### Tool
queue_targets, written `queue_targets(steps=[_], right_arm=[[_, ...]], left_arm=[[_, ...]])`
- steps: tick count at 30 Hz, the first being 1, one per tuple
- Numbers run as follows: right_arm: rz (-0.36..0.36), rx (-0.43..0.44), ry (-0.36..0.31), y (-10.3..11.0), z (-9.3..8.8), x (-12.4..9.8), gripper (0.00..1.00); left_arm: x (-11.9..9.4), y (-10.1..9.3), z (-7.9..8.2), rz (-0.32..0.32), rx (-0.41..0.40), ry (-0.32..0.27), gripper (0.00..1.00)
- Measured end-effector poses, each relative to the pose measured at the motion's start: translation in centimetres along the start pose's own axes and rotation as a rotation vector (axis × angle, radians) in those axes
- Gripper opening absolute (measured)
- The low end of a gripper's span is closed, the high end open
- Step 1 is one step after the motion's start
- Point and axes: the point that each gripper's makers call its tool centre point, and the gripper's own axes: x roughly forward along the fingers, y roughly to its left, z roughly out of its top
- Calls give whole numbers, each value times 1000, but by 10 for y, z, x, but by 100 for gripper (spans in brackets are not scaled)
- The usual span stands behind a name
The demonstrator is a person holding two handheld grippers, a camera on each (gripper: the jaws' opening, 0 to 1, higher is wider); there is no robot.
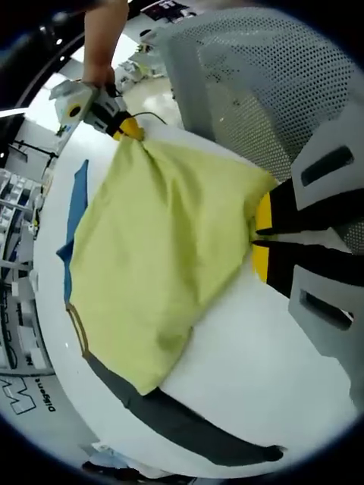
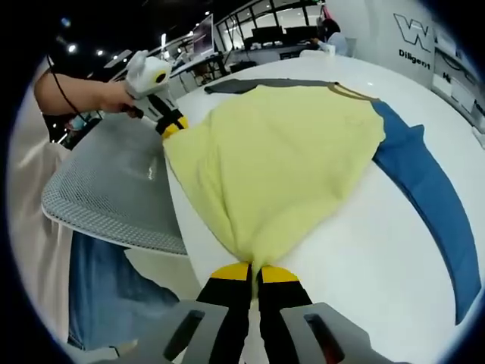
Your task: Fold the garment on the visible template until the final outline fits inside the template.
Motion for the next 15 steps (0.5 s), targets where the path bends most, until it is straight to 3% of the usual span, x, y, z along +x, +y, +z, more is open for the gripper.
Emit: queue_targets(steps=[4, 8, 12, 15], right_arm=[[-2, -5, -1, 2, 0, 0, 0], [23, -2, -8, 11, 2, 2, 0], [102, -18, 21, 34, 0, 6, 0], [105, -35, 47, 38, -4, 7, 0]], left_arm=[[-42, 17, -18, 53, -9, 38, 5], [-71, 36, -37, 107, -24, 54, 5], [-67, 43, -51, 116, -63, 69, 6], [-57, 39, -60, 98, -69, 108, 10]])
